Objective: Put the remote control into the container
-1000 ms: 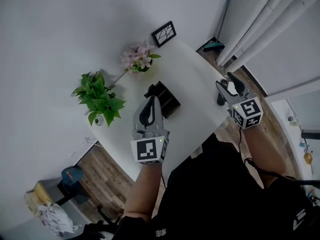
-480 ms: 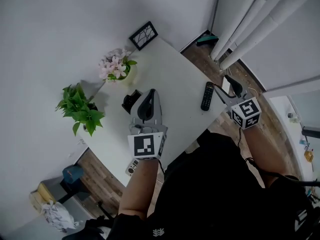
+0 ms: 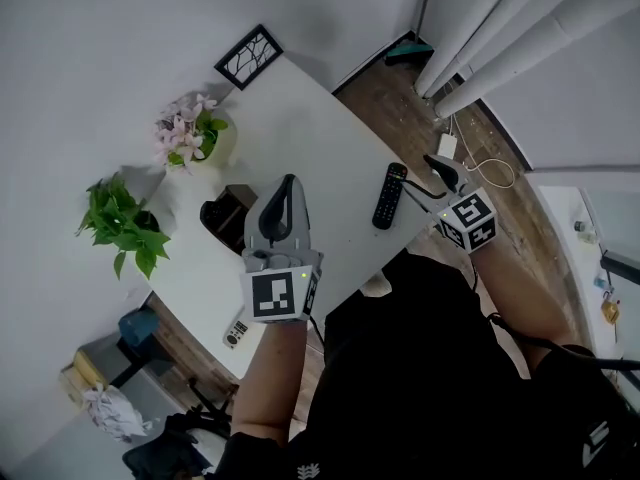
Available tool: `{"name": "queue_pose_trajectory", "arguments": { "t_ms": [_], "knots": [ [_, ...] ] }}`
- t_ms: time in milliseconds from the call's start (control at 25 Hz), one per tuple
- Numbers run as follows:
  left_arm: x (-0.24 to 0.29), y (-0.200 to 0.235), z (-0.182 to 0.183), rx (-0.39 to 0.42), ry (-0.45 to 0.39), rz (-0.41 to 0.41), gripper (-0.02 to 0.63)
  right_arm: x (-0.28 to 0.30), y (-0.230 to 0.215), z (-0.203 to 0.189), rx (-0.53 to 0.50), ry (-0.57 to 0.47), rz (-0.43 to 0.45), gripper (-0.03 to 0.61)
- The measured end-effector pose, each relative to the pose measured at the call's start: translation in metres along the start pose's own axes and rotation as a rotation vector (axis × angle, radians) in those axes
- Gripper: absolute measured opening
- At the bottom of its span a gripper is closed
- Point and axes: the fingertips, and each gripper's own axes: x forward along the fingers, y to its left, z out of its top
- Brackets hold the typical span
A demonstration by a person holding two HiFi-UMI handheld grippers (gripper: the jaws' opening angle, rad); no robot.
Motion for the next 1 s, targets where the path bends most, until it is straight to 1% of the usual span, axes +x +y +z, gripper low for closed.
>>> {"name": "queue_pose_trajectory", "arguments": {
  "t_ms": [160, 280, 480, 520, 600, 720, 800, 920, 1000],
  "knots": [
    [0.012, -0.005, -0.016, 0.009, 0.057, 0.032, 0.002, 0.024, -0.014, -0.029, 0.057, 0.059, 0.055, 0.304],
    [0.019, -0.007, -0.031, -0.01, 0.107, 0.047, 0.002, 0.042, -0.019, -0.043, 0.085, 0.088, 0.096, 0.328],
    [0.031, -0.009, -0.037, -0.011, 0.108, 0.067, 0.002, 0.062, -0.013, -0.063, 0.114, 0.144, 0.176, 0.342],
    [0.034, -0.009, -0.039, -0.013, 0.115, 0.071, 0.002, 0.065, -0.013, -0.065, 0.126, 0.149, 0.192, 0.354],
    [0.04, -0.009, -0.043, -0.014, 0.128, 0.074, 0.002, 0.069, -0.012, -0.066, 0.149, 0.148, 0.225, 0.359],
    [0.048, -0.013, -0.044, -0.027, 0.129, 0.08, 0.002, 0.073, -0.015, -0.063, 0.178, 0.144, 0.249, 0.355],
    [0.054, -0.015, -0.044, -0.034, 0.13, 0.081, 0.002, 0.073, -0.022, -0.062, 0.222, 0.135, 0.253, 0.343],
    [0.058, -0.016, -0.045, -0.021, 0.142, 0.077, 0.002, 0.072, -0.03, -0.06, 0.283, 0.124, 0.272, 0.308],
    [0.06, -0.015, -0.042, -0.011, 0.145, 0.077, 0.002, 0.071, -0.031, -0.057, 0.309, 0.116, 0.293, 0.271]
  ]
}}
